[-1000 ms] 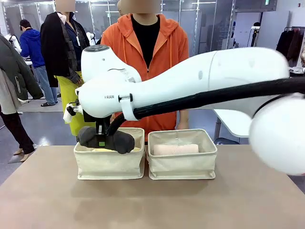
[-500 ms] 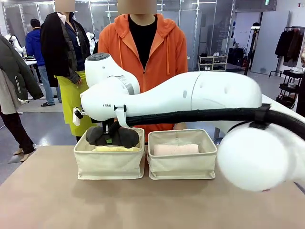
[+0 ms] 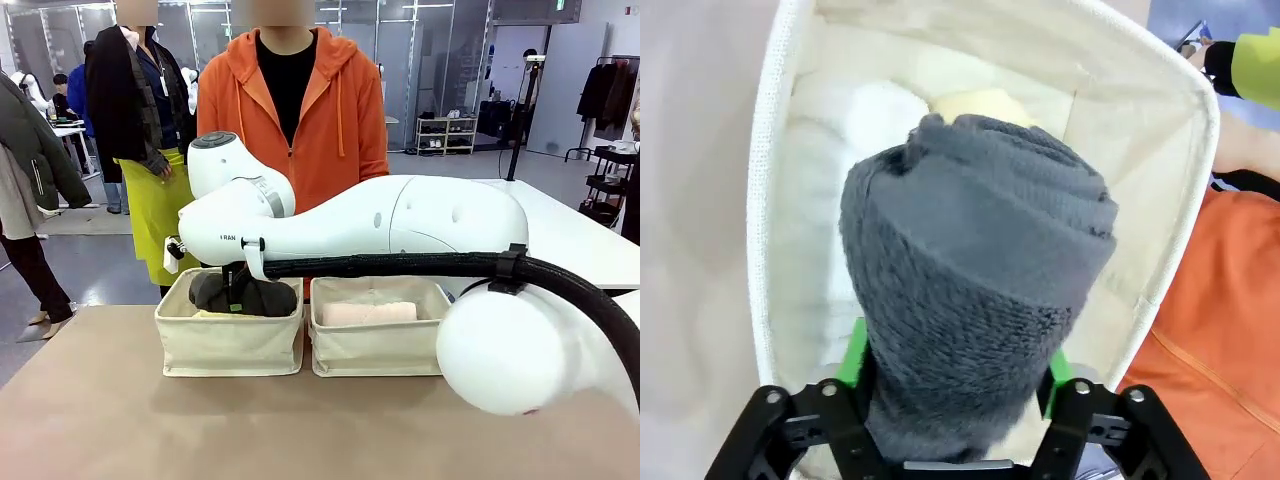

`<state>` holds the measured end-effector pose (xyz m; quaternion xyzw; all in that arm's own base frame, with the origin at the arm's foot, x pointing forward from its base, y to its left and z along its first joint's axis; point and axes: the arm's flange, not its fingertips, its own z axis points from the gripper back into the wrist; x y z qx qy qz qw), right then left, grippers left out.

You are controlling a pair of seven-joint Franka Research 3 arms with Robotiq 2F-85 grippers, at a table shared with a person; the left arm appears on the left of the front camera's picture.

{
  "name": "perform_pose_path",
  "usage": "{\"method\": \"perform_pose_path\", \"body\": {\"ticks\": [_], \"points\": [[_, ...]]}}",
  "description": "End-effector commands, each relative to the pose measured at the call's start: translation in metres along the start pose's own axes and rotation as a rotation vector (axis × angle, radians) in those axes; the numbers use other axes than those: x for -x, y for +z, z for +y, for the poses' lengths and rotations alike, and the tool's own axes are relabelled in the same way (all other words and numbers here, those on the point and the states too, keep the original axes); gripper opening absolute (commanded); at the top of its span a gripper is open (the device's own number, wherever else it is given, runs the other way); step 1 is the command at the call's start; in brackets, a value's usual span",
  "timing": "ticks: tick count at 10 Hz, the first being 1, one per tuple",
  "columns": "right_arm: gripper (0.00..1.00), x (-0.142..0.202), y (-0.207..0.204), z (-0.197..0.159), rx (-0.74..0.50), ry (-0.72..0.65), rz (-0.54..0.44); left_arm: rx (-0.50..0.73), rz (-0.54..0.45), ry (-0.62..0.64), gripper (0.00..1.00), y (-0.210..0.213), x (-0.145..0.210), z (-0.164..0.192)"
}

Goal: Divide the towels into two baskets.
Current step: Pick up one hotel-folded towel from the bottom of the table and place it in the Fabric basket indicated by the person.

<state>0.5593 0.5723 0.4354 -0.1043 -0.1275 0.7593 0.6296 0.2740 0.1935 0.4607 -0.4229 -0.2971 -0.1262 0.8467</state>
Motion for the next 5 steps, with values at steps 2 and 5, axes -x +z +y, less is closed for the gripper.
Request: {"method": "perform_pose_path", "body": {"ticks": [2,5], "points": [[1.0,-0.011,0.015,-0.006,0.024,-0.011,0.02,0.004,-0.005,-0.011,1.0,0.003,-0.002,-0.001],[1.0,0.003,0.024,0.007,0.068,-0.077,0.03,0.004,-0.005,-0.011,1.0,0.003,-0.002,-0.001]]}}
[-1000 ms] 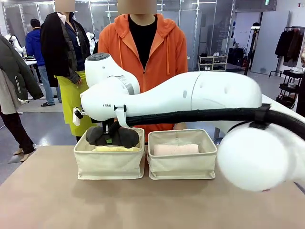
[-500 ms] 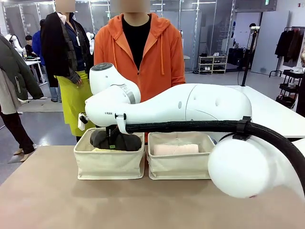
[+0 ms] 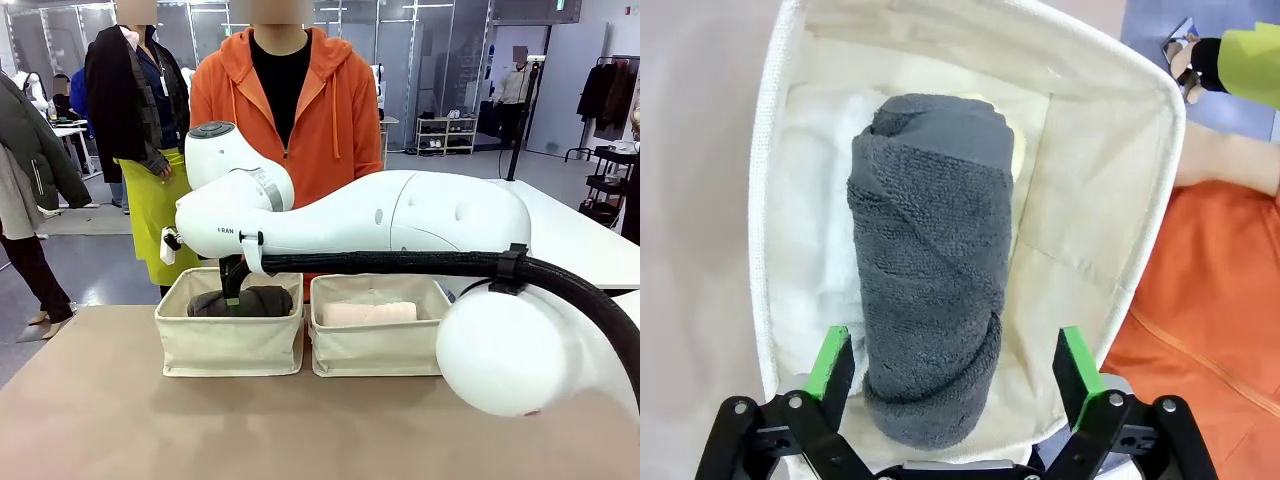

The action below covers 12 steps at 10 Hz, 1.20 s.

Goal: Divide the towels into two baskets.
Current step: Pick up one hotel-folded towel from the bottom of the table and place it in the Fabric basket indicated by the person.

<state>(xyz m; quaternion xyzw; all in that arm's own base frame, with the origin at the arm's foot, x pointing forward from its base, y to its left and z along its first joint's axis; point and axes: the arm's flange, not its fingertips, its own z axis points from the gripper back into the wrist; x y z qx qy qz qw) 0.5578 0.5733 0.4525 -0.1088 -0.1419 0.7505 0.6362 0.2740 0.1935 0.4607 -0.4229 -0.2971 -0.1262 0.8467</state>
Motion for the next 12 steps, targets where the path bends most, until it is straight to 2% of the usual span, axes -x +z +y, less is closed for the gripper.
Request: {"method": "perform_pose_path", "body": {"ticks": [1,12], "points": [[1.0,-0.0015,-0.0034,0.002,-0.011,0.017,-0.004,0.004,-0.005,-0.011,1.0,0.0027,-0.0017,-0.0007],[1.0,-0.0015,-0.0034,0.002,-0.011,0.017,-0.004,0.004,-0.005,-0.011,1.0,0.0027,-0.0017,-0.0007]]}}
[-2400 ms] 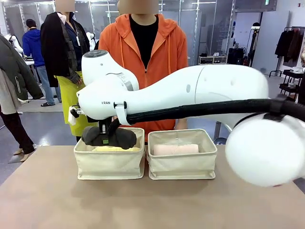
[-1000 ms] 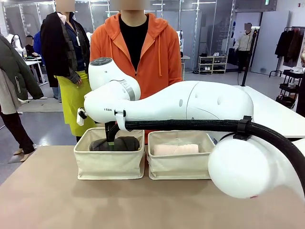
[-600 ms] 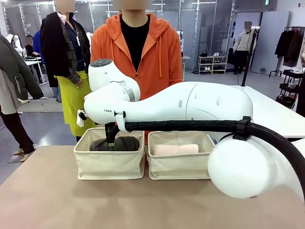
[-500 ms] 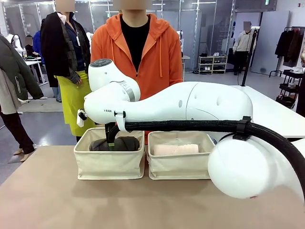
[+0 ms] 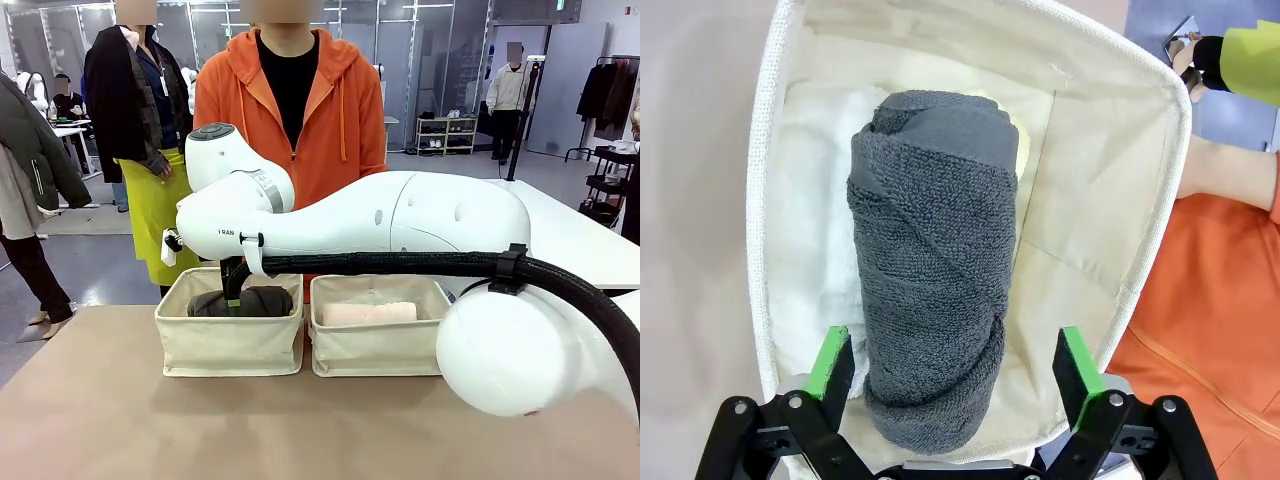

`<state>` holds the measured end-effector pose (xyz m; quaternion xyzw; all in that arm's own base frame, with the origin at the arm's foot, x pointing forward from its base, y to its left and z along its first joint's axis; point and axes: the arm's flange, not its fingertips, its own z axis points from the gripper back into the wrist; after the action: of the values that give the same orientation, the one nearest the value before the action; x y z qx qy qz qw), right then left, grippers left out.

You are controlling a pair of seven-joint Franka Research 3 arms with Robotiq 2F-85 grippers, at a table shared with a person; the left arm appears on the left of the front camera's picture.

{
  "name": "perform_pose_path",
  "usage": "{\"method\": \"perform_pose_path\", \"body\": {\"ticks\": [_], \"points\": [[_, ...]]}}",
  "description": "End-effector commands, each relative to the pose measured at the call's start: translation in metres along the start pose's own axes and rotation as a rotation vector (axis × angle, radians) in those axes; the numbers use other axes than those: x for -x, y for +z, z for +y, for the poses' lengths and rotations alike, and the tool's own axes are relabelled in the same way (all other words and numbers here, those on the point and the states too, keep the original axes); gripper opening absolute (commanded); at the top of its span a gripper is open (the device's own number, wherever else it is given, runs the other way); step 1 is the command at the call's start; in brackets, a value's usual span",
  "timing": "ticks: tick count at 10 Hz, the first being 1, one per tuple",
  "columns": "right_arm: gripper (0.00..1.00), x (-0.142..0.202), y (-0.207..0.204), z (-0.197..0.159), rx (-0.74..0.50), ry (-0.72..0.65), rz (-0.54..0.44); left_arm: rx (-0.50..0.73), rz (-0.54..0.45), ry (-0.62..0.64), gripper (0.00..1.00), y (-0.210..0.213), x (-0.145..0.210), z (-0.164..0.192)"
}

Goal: Divide the towels into two baskets.
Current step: Pick up one hotel-folded towel from the bottom of the table and place it in the Fabric basket indicated by the person.

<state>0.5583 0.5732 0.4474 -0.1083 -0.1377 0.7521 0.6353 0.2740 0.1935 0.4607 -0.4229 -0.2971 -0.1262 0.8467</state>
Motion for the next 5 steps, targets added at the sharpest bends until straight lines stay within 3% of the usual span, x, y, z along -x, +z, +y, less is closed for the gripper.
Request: {"method": "perform_pose_path", "body": {"ticks": [1,4,5], "points": [[1.0,0.0,0.0,0.0,0.0,0.0,0.0,0.004,-0.005,-0.011,1.0,0.003,-0.002,-0.001],[1.0,0.026,0.076,0.016,-0.003,-0.081,0.021,0.004,-0.005,-0.011,1.0,0.003,-0.002,-0.001],[1.0,0.047,0.095,0.026,-0.037,-0.152,-0.04,0.004,-0.005,-0.011,1.0,0.003,-0.002,-0.001]]}}
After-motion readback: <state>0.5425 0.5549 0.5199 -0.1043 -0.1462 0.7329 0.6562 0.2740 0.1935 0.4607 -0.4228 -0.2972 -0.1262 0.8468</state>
